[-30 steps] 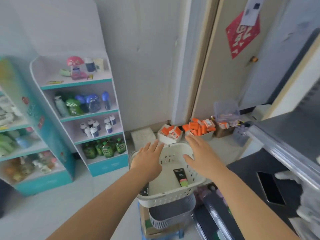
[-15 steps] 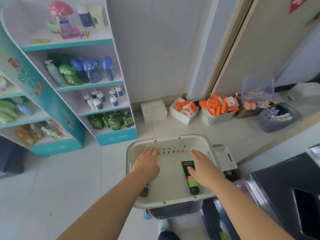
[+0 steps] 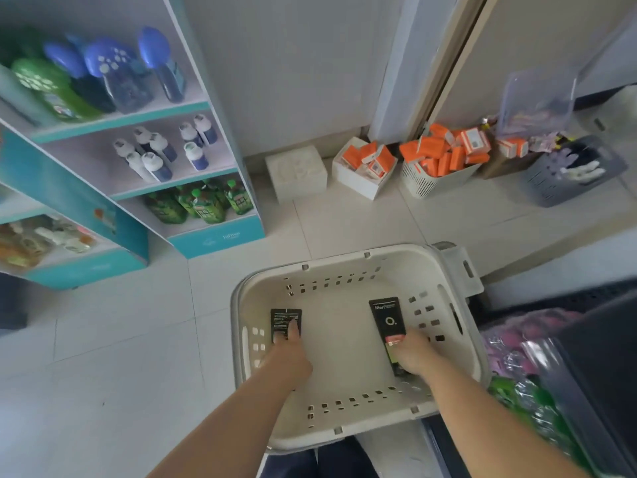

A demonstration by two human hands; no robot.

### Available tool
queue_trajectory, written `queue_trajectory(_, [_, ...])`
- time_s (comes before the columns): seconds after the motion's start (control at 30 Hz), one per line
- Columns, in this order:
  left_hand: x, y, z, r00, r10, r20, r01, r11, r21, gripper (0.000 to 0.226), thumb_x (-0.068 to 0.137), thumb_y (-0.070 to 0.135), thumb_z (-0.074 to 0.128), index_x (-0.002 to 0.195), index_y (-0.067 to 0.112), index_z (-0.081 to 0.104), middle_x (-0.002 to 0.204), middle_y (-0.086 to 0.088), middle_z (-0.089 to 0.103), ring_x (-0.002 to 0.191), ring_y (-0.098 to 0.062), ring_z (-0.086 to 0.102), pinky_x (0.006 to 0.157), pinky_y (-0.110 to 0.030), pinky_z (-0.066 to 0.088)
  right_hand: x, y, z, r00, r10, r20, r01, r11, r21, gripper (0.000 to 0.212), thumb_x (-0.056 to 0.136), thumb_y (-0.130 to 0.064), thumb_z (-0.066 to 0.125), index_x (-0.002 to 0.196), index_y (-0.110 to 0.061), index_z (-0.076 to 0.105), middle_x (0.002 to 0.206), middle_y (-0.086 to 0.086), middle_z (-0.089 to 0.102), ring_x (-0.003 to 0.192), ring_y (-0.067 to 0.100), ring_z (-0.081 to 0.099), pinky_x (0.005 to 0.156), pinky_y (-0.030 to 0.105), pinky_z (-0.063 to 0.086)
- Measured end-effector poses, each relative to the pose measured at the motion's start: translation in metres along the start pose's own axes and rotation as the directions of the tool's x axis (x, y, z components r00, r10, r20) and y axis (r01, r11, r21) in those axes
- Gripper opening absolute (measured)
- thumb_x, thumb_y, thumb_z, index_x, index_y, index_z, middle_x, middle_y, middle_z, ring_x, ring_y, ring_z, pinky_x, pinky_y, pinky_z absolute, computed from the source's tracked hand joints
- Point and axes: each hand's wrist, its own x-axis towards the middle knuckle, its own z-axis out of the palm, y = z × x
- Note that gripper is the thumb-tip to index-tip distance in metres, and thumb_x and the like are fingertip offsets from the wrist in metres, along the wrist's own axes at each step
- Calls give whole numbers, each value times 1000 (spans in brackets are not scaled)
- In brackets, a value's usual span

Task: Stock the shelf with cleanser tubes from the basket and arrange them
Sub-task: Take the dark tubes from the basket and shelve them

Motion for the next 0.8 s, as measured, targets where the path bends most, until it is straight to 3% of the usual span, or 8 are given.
queue_trajectory(0.2, [24,3,12,992,-75,-101,69,996,-64,92,88,13,56,153,20,-8,149,-16,26,133,-34,32,104,-44,42,35,-1,16,993,106,-58,-107,994,-20,30,82,-16,67,109,-8,56,103,13,64,92,28,62,78,37,55])
queue_trajectory(0.3, [31,4,18,985,-113,-132,101,990,-95,97,83,12,62,151,21,-7,138,-15,35,123,-32,43,96,-42,47,42,-11,20,992,53,-113,-75,978,-194,39,79,-23,72,110,-10,54,108,11,63,95,28,62,75,35,54])
queue_trajectory(0.37, [34,5,20,982,-109,-154,79,979,-190,93,80,11,66,147,21,2,127,-13,37,111,-30,49,87,-39,50,38,-17,25,997,1,-73,-23,950,-312,41,84,-25,68,119,-12,52,118,12,56,103,29,60,82,37,53])
queue_trajectory(0.43, [37,5,19,984,-68,-167,24,968,-249,71,80,13,67,136,16,24,114,-9,41,97,-25,52,77,-34,50,34,-17,29,1000,-25,-12,20,947,-319,39,89,-23,63,124,-13,49,122,12,55,108,28,59,89,38,52])
queue_trajectory(0.5, [37,5,13,990,-1,-141,-33,972,-234,45,80,17,66,119,14,45,107,-7,51,91,-22,56,77,-34,54,29,-17,27,999,-44,20,48,968,-245,35,90,-21,63,121,-14,49,119,9,61,106,25,60,88,38,51])
queue_trajectory(0.57, [33,7,4,990,50,-128,-93,929,-358,30,78,16,69,104,16,55,99,-2,62,91,-21,62,76,-32,53,22,-16,20,998,-58,14,59,994,-92,30,89,-20,64,116,-16,51,116,6,64,104,23,61,91,40,51])
queue_trajectory(0.7, [11,19,-25,975,181,-127,-218,711,-669,32,77,11,77,104,21,63,98,5,69,99,-19,63,89,-34,48,-10,-24,-2,987,-161,5,150,928,342,24,90,-16,64,111,-25,55,116,1,64,104,18,62,96,48,49])
queue_trajectory(0.8, [-16,28,-54,927,355,-119,-325,605,-727,28,79,11,77,101,24,65,98,8,73,99,-14,65,94,-36,47,-45,-32,-22,964,-257,-62,258,860,441,28,89,-20,67,110,-35,56,115,-8,66,107,14,62,97,49,50])
